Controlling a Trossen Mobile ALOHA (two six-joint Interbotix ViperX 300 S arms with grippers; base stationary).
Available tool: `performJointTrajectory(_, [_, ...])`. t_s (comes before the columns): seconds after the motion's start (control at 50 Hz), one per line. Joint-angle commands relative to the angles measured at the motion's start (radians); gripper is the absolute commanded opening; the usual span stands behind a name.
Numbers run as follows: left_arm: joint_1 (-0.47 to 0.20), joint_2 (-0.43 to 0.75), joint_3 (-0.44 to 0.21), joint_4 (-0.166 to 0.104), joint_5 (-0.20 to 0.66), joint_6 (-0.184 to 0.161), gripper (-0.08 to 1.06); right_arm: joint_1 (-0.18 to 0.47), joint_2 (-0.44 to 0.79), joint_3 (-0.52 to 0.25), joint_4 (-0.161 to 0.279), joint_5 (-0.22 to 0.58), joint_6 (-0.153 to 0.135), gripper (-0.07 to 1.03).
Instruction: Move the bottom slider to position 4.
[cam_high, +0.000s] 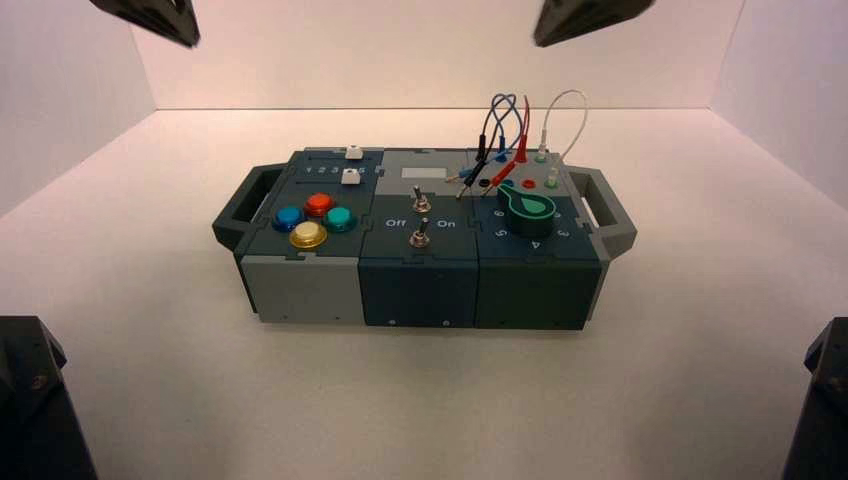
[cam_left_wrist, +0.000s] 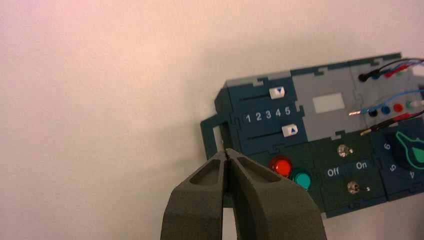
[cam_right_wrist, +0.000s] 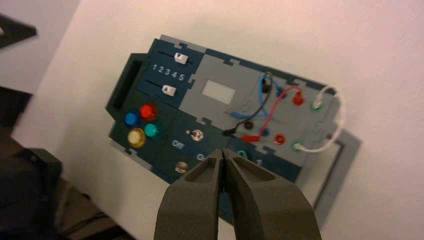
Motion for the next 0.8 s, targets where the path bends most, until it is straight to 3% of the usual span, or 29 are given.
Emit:
performJointTrajectory(0.02, [-0.009, 0.057, -0.055, -0.008, 0.011, -0.003, -0.03, 0.014, 0.063, -0.057, 0.057, -0.008, 0.003, -0.02])
performJointTrajectory(0.42, [-0.012, 0.072, -0.061, -0.012, 0.015, -0.003, -0.03, 0.110, 0.356, -0.207, 0.107, -0.015, 0.003, -0.02])
performJointTrajectory(0.8, [-0.012, 0.067, -0.032, -0.011, 0.017, -0.003, -0.03, 0.117, 0.546, -0.293, 0.160, -0.037, 0.000, -0.02])
